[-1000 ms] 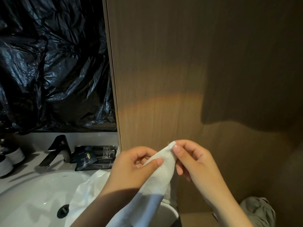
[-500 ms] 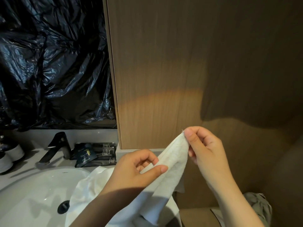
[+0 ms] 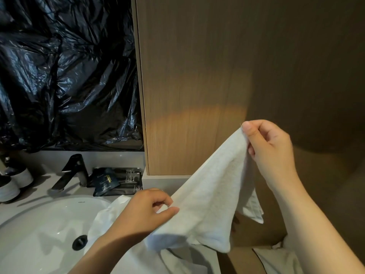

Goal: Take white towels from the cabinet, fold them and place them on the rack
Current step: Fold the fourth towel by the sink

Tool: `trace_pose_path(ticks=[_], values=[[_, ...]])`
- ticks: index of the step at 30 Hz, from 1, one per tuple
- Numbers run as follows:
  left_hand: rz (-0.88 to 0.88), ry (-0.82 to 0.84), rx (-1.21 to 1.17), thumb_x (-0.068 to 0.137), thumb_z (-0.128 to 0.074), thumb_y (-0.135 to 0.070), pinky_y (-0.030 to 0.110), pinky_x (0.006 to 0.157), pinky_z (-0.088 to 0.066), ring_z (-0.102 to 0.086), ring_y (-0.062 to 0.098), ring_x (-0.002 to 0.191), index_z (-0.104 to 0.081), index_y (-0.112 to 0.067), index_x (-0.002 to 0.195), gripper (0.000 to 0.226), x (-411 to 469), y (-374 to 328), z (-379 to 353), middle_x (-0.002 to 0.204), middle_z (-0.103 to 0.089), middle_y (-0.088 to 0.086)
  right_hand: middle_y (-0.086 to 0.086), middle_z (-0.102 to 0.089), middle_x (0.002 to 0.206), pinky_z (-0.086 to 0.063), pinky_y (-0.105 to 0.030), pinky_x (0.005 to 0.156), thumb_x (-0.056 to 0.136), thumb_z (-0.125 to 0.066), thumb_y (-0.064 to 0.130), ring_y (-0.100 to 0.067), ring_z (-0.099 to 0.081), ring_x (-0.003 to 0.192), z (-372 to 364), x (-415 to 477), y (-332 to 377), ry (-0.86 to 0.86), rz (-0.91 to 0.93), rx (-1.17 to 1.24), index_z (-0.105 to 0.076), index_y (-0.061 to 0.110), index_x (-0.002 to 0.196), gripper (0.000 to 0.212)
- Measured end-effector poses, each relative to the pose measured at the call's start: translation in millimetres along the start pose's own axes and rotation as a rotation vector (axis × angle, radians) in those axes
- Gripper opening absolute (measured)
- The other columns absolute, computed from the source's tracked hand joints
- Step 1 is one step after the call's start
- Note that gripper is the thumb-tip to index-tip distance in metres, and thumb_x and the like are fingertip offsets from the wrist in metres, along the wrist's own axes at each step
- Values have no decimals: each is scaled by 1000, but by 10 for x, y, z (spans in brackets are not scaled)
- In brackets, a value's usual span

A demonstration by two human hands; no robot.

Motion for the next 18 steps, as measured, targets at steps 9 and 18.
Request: trace_pose_path(ticks=[9, 18], values=[[108, 39, 64, 82, -75, -32, 22, 64, -42, -55, 11, 63, -54, -22, 47, 42, -28, 388, -108, 65, -60, -3, 19, -56, 62, -41, -18, 63, 96, -53, 43, 0, -55, 64, 196, 227, 49, -73, 51, -99, -66, 25, 87, 24], [65, -122, -159, 87, -69, -26, 29, 61, -43, -44, 5, 53, -50, -4, 52, 45, 138, 382, 205, 56, -46, -1, 10, -54, 56, -45, -29, 68, 96, -53, 46, -2, -53, 60, 352, 396, -162, -144, 32, -116, -66, 19, 85, 32]])
Point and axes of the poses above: each hand's wrist, its own x-axis towards the middle knuckle, its own z-axis out of the back of the hand, y = z × x, the point moved 7 cm from there along x, towards the middle knuckle
